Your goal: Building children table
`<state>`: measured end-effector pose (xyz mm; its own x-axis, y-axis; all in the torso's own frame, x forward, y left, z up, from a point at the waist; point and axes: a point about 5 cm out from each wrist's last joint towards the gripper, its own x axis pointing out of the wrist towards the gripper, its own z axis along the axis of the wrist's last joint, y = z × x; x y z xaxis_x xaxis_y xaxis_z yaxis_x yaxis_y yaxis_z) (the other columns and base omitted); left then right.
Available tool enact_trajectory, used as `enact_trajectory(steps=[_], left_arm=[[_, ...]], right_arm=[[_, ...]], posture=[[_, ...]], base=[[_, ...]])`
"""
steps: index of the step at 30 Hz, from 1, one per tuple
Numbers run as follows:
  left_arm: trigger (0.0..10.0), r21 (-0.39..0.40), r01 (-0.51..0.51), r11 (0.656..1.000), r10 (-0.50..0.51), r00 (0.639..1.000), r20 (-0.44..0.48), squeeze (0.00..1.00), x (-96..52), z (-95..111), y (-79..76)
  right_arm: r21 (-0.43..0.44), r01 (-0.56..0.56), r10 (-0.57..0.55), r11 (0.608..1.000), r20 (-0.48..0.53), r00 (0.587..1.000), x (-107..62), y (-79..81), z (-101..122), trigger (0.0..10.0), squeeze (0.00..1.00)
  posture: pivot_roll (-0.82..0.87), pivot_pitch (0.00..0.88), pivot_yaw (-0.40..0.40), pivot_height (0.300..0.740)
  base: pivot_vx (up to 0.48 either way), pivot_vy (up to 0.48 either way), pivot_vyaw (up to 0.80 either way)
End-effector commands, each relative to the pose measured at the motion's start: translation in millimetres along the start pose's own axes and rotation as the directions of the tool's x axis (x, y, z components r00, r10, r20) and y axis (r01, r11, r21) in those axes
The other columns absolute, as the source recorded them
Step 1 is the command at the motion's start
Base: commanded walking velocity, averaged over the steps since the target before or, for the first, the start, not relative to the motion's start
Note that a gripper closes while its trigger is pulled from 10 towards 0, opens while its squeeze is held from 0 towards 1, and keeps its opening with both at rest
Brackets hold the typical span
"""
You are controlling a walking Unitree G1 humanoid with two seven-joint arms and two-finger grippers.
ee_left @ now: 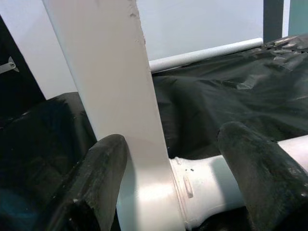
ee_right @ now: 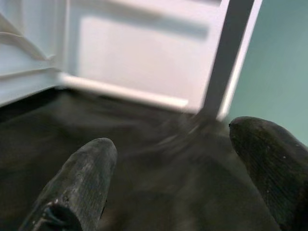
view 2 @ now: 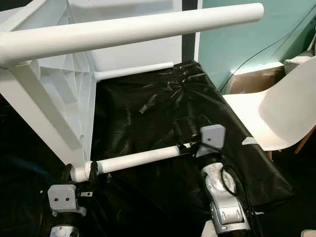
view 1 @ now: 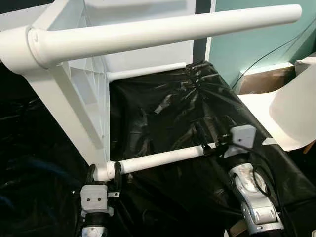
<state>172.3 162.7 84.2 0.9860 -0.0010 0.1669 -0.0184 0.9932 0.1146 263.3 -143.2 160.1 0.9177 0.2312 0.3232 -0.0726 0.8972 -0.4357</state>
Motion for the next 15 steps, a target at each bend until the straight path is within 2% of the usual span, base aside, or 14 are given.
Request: enact_trajectory(steps=[1,2,3,4,6,7,11,15], left_arm=[[10.0,0.012,0.007,1.0,-0.006,0.999,-0.032,0.0,-4.2,-6.8,2.0],[10.0,0.013,0.006,1.0,-0.005,0.999,-0.034,0.0,-4.6,-7.7,2.4],[10.0,0.014,0.005,1.0,-0.005,0.999,-0.036,0.0,-5.0,-8.5,2.6],[10.0,0.014,0.005,1.0,-0.005,0.999,-0.036,0.0,-5.0,-8.5,2.6],[10.0,0.017,0.005,1.0,-0.004,0.999,-0.039,0.0,-5.7,-9.9,3.1],[10.0,0.017,0.005,1.0,-0.004,0.999,-0.039,0.0,-5.7,-9.9,3.1],[10.0,0.027,-0.006,1.0,0.007,1.0,-0.027,0.0,-9.1,-8.2,6.1],[10.0,0.026,-0.001,1.0,0.002,1.0,-0.027,0.0,-16.4,-6.1,7.4]], right_arm=[[-0.065,0.007,-0.003,0.998,0.054,0.999,2.6,2.8,9.3,10.0,0.0],[-0.165,0.025,-0.006,0.986,0.116,0.993,5.2,-0.2,19.1,10.0,0.1],[-0.246,0.049,-0.008,0.968,0.168,0.986,7.0,-2.8,27.7,10.0,0.1],[-0.246,0.049,-0.008,0.968,0.168,0.986,7.0,-2.8,27.7,10.0,0.1],[-0.383,0.098,0.011,0.918,0.272,0.962,9.4,-6.8,45.0,10.0,0.09],[-0.383,0.098,0.011,0.918,0.272,0.962,9.4,-6.8,45.0,10.0,0.09],[-0.49,0.148,0.074,0.859,0.405,0.911,11.4,-10.7,70.7,10.0,0.07],[-0.504,0.158,0.09,0.849,0.434,0.897,10.8,-11.3,76.0,10.0,0.07]], posture=[[0.0,0.0,0.095,0.74],[0.0,0.0,0.098,0.74],[0.0,0.0,0.098,0.74],[0.0,0.0,0.098,0.74],[0.0,0.0,0.098,0.74],[0.0,0.0,0.098,0.74],[-0.01,0.0,0.098,0.74],[-0.01,0.0,0.096,0.74]], base=[[0.0,0.0,0.0],[0.0,0.0,0.0],[0.0,0.0,0.0],[0.0,0.0,0.0],[0.0,0.0,0.0],[0.0,0.0,0.0],[0.0,0.0,0.0],[0.0,0.0,0.0]])
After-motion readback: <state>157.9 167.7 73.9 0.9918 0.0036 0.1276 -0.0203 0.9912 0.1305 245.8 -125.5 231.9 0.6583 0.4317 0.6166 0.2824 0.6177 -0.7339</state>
